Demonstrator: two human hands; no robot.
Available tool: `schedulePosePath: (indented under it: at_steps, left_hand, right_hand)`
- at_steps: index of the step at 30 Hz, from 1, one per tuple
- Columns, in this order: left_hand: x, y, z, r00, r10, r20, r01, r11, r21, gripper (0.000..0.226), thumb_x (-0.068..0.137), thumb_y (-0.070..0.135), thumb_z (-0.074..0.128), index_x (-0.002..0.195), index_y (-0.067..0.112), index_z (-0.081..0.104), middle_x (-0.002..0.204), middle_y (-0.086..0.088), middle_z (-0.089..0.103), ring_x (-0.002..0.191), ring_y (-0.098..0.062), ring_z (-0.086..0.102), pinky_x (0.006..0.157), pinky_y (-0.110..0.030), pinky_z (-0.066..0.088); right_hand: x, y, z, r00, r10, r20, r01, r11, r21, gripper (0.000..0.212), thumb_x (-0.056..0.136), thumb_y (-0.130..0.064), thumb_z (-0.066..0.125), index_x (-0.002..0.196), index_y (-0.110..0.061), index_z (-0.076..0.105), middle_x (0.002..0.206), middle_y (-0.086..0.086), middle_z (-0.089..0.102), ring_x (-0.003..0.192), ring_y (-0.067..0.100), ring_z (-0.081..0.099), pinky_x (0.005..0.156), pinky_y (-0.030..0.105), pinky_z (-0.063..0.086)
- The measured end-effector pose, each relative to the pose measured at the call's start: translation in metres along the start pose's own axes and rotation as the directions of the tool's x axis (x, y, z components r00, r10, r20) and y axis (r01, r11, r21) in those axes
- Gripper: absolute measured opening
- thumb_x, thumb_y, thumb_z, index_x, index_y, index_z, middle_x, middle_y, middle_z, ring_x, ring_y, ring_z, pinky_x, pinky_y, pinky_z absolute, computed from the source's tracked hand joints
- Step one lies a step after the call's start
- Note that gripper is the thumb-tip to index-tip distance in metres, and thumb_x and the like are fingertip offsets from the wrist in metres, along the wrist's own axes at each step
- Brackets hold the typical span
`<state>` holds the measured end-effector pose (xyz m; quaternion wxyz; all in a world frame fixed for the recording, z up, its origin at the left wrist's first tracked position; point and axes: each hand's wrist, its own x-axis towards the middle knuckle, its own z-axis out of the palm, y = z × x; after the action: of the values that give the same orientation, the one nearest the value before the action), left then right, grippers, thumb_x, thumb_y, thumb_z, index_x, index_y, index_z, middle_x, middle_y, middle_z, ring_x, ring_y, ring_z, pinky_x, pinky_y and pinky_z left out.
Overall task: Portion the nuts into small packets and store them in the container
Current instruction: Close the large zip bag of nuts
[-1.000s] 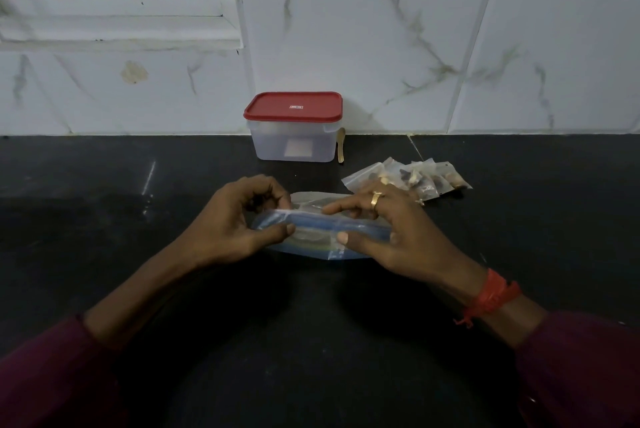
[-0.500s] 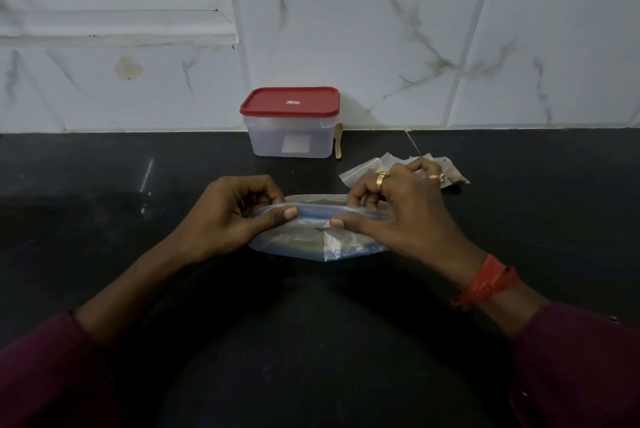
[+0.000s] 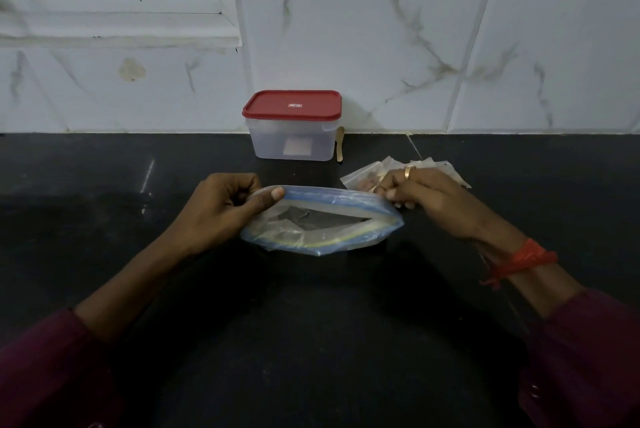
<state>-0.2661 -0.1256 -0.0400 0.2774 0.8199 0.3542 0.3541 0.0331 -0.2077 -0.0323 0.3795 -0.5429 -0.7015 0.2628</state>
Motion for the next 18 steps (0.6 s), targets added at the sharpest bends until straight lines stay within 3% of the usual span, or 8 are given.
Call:
schedulePosePath:
  at_steps: [1,2,6,8,11,14,18]
  left_hand:
    - [0.000,0.001,0.001,1.000,-0.026,0.003,0.026,0.999,-0.036,0.040,0.090,0.040,0.063,0.060,0.016,0.053,0.053,0.002,0.054,0.051,-0.005,0.053,0.050,-0.015,0.040]
    - [-0.001,0.001,0.002,0.998,-0.055,0.004,0.055,0.995,-0.082,0.040,0.091,0.039,0.062,0.061,0.014,0.054,0.053,0.000,0.055,0.051,-0.005,0.053,0.050,-0.015,0.040]
    - [-0.002,0.004,0.008,0.985,-0.170,0.022,0.170,0.954,-0.246,0.054,0.084,0.048,0.061,0.073,-0.005,0.058,0.072,-0.026,0.062,0.063,-0.022,0.061,0.059,-0.027,0.049]
    - [-0.002,0.006,0.009,0.977,-0.212,0.034,0.212,0.918,-0.334,0.057,0.082,0.048,0.061,0.078,-0.009,0.059,0.077,-0.026,0.065,0.069,-0.026,0.064,0.066,-0.034,0.053]
    - [-0.001,0.007,0.011,0.944,-0.314,0.106,0.323,0.802,-0.502,0.050,0.091,0.039,0.057,0.101,-0.009,0.065,0.094,-0.021,0.072,0.088,-0.032,0.070,0.083,-0.046,0.056]
    - [0.001,0.005,0.012,0.927,-0.362,0.093,0.345,0.733,-0.587,0.026,0.100,0.019,0.048,0.091,0.009,0.070,0.082,-0.004,0.074,0.085,-0.023,0.069,0.085,-0.039,0.054]
    - [0.002,0.000,0.007,0.959,-0.250,0.131,0.276,0.741,-0.612,0.025,0.077,0.016,0.049,0.091,0.004,0.067,0.086,-0.006,0.070,0.084,-0.019,0.067,0.075,-0.029,0.056]
  right_hand:
    - [-0.001,0.002,-0.002,0.996,0.013,0.086,-0.020,0.997,0.077,0.019,0.080,-0.025,0.054,0.086,-0.016,0.069,0.078,-0.013,0.069,0.073,0.002,0.059,0.069,0.023,0.046]
    - [-0.003,0.004,-0.004,0.988,0.021,0.154,-0.043,0.989,0.141,0.025,0.075,-0.014,0.051,0.093,-0.016,0.068,0.080,-0.015,0.069,0.076,0.001,0.059,0.069,0.019,0.047]
    - [-0.011,0.014,-0.011,0.966,0.008,0.260,-0.090,0.948,0.305,0.040,0.074,0.000,0.065,0.111,-0.016,0.064,0.097,-0.007,0.075,0.093,0.005,0.067,0.079,0.019,0.054]
    - [-0.012,0.017,-0.011,0.973,-0.003,0.231,-0.074,0.944,0.322,0.039,0.080,-0.002,0.074,0.114,-0.016,0.064,0.105,-0.007,0.075,0.102,0.008,0.069,0.086,0.020,0.054]
    - [-0.014,0.016,-0.012,0.984,0.037,0.177,-0.096,0.935,0.342,0.039,0.077,-0.010,0.067,0.115,-0.017,0.064,0.108,-0.007,0.075,0.104,0.008,0.069,0.085,0.020,0.055]
    - [-0.015,0.018,-0.014,0.983,0.083,0.166,-0.142,0.912,0.386,0.039,0.079,-0.013,0.067,0.118,-0.018,0.065,0.108,-0.001,0.076,0.100,0.013,0.071,0.082,0.023,0.057]
    - [-0.016,0.024,-0.020,0.968,0.158,0.195,-0.235,0.842,0.486,0.054,0.066,-0.035,0.088,0.115,-0.018,0.071,0.103,0.007,0.075,0.091,0.016,0.071,0.078,0.023,0.058]
